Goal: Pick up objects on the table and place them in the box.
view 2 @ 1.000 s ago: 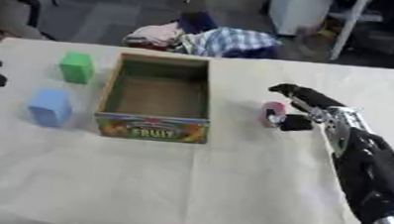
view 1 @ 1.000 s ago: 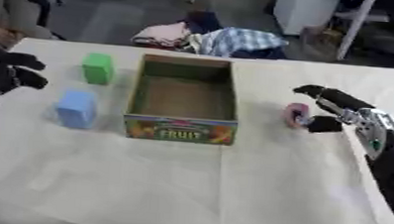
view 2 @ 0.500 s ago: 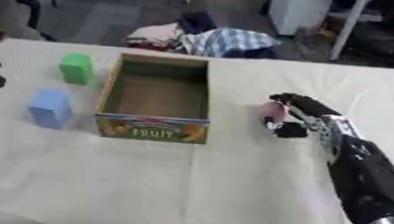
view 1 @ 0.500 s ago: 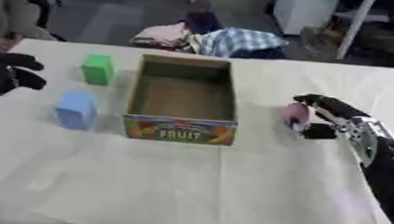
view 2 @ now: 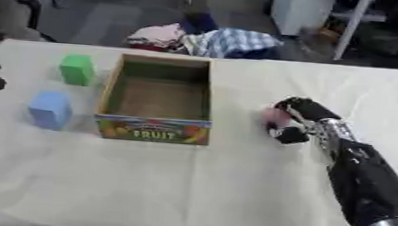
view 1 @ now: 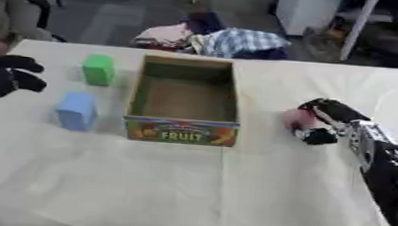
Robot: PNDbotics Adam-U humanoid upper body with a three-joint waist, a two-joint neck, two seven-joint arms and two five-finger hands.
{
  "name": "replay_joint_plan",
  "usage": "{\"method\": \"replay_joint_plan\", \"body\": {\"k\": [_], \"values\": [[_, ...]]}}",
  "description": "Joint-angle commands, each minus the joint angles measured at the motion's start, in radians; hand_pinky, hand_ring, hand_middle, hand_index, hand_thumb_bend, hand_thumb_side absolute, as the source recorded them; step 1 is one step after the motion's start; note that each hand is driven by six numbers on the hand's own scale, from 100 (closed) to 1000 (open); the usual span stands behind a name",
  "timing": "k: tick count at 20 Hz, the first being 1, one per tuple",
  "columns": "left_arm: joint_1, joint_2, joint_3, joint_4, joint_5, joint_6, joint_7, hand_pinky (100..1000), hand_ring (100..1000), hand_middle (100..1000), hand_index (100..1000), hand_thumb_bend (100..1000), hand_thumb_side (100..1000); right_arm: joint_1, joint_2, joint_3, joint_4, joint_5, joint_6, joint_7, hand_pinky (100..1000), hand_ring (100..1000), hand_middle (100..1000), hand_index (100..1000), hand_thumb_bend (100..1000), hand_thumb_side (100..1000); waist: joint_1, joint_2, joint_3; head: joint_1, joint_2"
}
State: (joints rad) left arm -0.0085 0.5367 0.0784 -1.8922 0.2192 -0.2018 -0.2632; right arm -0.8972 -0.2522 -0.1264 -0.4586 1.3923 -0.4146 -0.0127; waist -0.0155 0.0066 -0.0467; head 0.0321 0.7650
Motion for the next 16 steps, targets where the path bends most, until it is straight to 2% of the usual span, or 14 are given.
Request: {"method": "replay_joint_plan", "body": {"k": [1, 2, 7, 8, 9, 12, 16], "values": [[-0.007, 0.016, 0.007, -0.012, 0.003, -0.001, -0.003, 723, 679, 706, 809, 129, 815, -0.018, -0.016, -0.013, -0.053, -0.005, -0.003, -0.056, 544, 580, 328, 522, 192, 100, 0.003, -0.009, -0.001, -0.001, 0.005], [-0.007, 0.016, 0.007, -0.012, 0.003, 0.000, -0.002, 723, 679, 706, 809, 129, 815, -0.021, -0.016, -0.014, -0.070, -0.018, -0.013, -0.073, 529, 566, 309, 498, 180, 100, 0.003, -0.010, -0.001, -0.001, 0.005], [-0.008, 0.017, 0.005, -0.013, 0.005, 0.000, -0.004, 723, 680, 706, 808, 129, 814, -0.055, -0.008, 0.020, -0.142, -0.095, -0.087, -0.129, 519, 557, 304, 491, 144, 100, 0.000, -0.012, -0.002, -0.001, 0.005], [-0.008, 0.017, 0.004, -0.014, 0.005, 0.001, -0.005, 723, 680, 706, 808, 131, 812, -0.067, -0.002, 0.026, -0.154, -0.110, -0.103, -0.126, 517, 555, 305, 493, 100, 100, -0.001, -0.012, -0.002, -0.001, 0.005], [-0.008, 0.017, 0.003, -0.014, 0.005, 0.001, -0.006, 723, 680, 706, 808, 129, 814, -0.077, 0.004, 0.029, -0.165, -0.126, -0.118, -0.119, 517, 554, 304, 493, 130, 100, -0.001, -0.013, -0.001, -0.001, 0.005], [-0.010, 0.018, -0.002, -0.015, 0.007, 0.002, -0.011, 723, 681, 706, 808, 129, 813, -0.111, 0.032, 0.035, -0.189, -0.175, -0.145, -0.087, 513, 551, 310, 500, 100, 100, -0.003, -0.016, 0.005, -0.004, 0.005], [-0.020, 0.016, -0.010, -0.014, 0.014, 0.004, -0.020, 723, 682, 706, 808, 130, 813, -0.149, 0.084, 0.034, -0.207, -0.215, -0.143, -0.038, 514, 552, 324, 515, 100, 100, -0.001, -0.018, 0.023, -0.012, 0.005]]}}
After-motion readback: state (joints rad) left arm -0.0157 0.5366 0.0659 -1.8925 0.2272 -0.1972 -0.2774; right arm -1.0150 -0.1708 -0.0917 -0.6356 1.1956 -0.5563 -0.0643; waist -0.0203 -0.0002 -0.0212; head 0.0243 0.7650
